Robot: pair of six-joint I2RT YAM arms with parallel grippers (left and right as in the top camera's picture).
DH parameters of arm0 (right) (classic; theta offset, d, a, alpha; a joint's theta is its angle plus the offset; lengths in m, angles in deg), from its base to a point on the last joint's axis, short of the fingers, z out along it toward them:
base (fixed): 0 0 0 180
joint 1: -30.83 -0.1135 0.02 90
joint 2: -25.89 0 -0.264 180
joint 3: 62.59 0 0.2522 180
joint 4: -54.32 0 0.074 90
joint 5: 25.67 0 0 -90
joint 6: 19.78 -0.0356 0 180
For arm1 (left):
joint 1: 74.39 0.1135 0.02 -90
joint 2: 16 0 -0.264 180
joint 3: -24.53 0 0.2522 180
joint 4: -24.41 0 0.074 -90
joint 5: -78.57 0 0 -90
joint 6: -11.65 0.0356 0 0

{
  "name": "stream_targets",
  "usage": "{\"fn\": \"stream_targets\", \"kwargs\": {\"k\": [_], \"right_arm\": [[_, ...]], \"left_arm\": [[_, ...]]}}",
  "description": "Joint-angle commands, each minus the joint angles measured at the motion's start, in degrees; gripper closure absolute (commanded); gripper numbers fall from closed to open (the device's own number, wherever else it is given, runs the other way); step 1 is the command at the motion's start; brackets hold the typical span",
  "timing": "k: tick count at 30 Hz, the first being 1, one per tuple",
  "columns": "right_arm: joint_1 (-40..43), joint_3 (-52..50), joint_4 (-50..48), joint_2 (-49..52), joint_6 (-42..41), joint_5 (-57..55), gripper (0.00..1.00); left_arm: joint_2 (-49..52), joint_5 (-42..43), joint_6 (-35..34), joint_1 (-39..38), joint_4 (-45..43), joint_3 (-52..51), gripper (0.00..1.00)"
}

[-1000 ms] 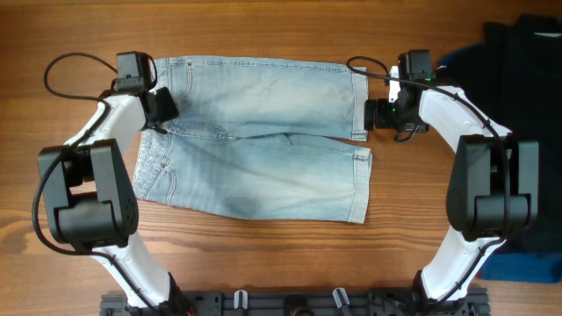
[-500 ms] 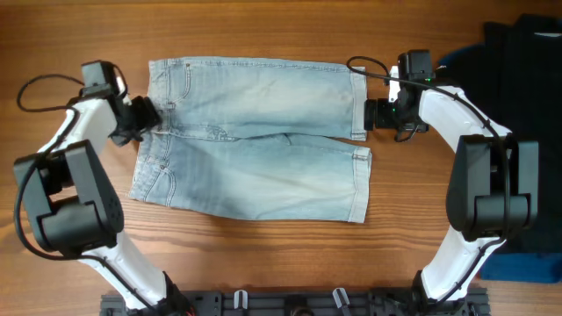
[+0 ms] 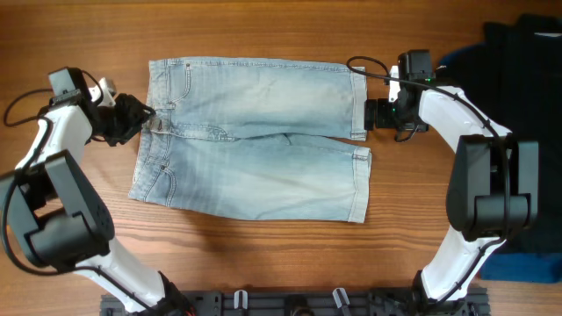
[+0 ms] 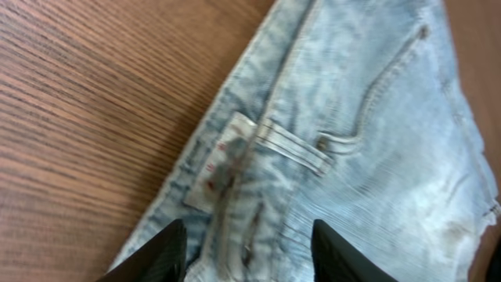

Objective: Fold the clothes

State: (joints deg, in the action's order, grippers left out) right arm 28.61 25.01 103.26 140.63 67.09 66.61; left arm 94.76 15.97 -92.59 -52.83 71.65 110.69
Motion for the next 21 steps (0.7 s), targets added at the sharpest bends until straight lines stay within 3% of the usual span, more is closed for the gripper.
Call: {"fn": "stream_targets", "kwargs": {"k": [1,5,8,17,21], "right_arm": [[-0.20,-2.21,-0.17,2.10,-0.04,1.16,0.01],[-0.20,-2.21,-0.17,2.10,-0.04,1.16,0.01],[-0.20,-2.21,-0.04,2.10,-0.02,1.16,0.01],[-0.20,-2.23,0.09,2.10,-0.04,1.16,0.00],[-0.20,-2.23,0.11,2.10,-0.02,1.16,0.00]], "left_arm": [[-3.37,1.62,-1.20,-0.72,1.05,0.39,0.50],[-3.13,1.33,-1.18,-0.90,1.99,0.37,0.49],[-2.40,-4.42,-1.18,-1.40,4.57,0.37,0.46],[-2.10,-4.57,-1.16,-4.87,4.87,0.35,0.44],[-2.08,-8.87,-1.20,-6.45,4.55,0.35,0.46]]}}
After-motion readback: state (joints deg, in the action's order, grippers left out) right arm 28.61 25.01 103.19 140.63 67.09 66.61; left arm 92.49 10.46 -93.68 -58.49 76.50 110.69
